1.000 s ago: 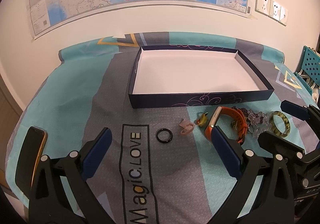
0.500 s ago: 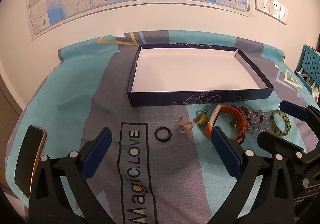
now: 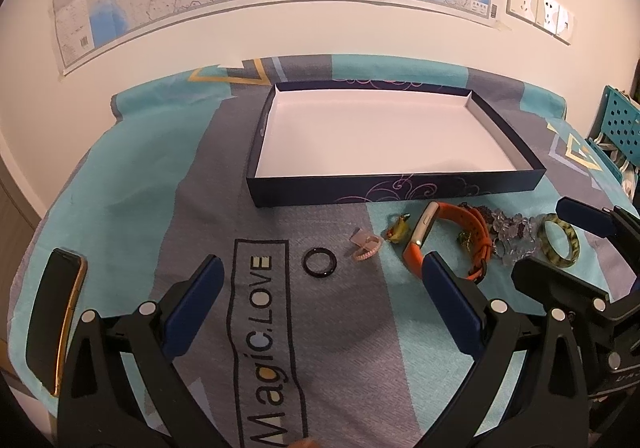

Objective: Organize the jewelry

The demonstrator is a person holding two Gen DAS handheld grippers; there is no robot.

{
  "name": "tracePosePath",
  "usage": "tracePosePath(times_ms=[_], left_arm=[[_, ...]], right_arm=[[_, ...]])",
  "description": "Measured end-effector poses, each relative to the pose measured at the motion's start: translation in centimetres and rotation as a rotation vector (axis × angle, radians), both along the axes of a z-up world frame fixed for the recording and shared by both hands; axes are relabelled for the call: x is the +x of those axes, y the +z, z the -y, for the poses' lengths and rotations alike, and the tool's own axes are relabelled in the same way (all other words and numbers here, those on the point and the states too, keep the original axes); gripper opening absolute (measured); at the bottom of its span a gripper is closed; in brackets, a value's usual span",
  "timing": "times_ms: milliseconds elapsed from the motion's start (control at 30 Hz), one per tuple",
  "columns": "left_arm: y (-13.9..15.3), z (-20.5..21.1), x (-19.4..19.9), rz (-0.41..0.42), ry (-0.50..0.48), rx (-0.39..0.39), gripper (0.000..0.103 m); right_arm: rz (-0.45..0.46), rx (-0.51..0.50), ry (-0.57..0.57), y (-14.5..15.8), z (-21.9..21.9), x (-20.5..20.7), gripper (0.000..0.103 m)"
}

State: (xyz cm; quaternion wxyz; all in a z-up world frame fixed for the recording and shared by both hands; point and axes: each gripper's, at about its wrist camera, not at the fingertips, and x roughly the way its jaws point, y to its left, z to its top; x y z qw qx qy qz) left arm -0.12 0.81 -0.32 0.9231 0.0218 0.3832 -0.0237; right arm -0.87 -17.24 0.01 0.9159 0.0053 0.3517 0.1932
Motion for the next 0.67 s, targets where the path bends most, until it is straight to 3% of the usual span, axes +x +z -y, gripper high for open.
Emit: tracePosePath(times_ms=[333,667], left_arm=[[0.14,0.26,-0.4,0.035,-0.017,-0.005,0.097],[-0.08,0.05,-0.14,-0.001,-0.007,-0.025,0.097]], right_arm=[[-0.008,0.006,0.003,-0.24,-0.02,0.07,0.097],[-0.01,0.007,0.003,-0.28,-0.07,0.09,0.097]])
